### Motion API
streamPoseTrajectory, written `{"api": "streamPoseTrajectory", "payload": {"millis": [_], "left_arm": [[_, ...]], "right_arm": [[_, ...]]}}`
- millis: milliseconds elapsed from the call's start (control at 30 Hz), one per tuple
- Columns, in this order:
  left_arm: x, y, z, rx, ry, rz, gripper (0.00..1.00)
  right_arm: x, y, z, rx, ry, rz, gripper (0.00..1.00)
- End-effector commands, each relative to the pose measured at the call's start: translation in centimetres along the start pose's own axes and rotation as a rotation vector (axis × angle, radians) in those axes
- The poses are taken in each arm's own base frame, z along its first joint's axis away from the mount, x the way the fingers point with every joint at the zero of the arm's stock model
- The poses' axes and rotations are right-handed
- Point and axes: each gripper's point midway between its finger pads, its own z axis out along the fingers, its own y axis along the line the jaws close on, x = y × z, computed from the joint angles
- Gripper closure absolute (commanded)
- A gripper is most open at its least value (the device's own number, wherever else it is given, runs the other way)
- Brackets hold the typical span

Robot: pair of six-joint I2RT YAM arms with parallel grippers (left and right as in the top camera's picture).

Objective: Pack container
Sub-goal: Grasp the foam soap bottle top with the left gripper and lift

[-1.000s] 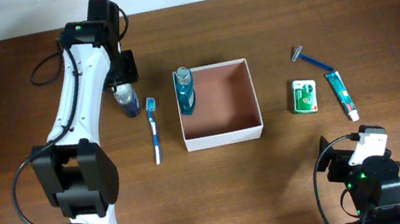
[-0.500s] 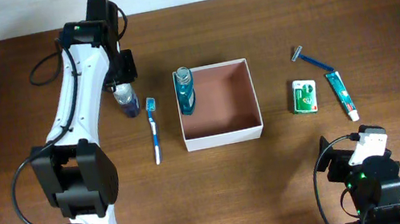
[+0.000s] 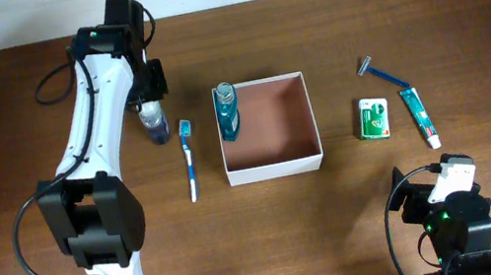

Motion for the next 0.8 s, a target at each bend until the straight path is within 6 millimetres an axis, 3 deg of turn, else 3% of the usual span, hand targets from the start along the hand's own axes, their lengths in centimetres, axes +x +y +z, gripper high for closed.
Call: {"api": "streamPoseTrajectory", "payload": {"millis": [0,467,767], "left_arm": [[0.2,0.7,0.3,-0.022,0.013,0.002,0.67],[-0.2,0.7,-0.2,-0.018,-0.003,0.001,0.67],[-1.6,0.9,-4.7,-0.002,-0.060,-0.008,0.68]], "right_arm": [[-0.1,-0.1,0.0,0.008,-0.009,0.004,0.01],[-0.1,-0.1,0.0,0.008,-0.009,0.004,0.01],[-0.1,-0.1,0.0,0.008,-0.009,0.004,0.01]]}}
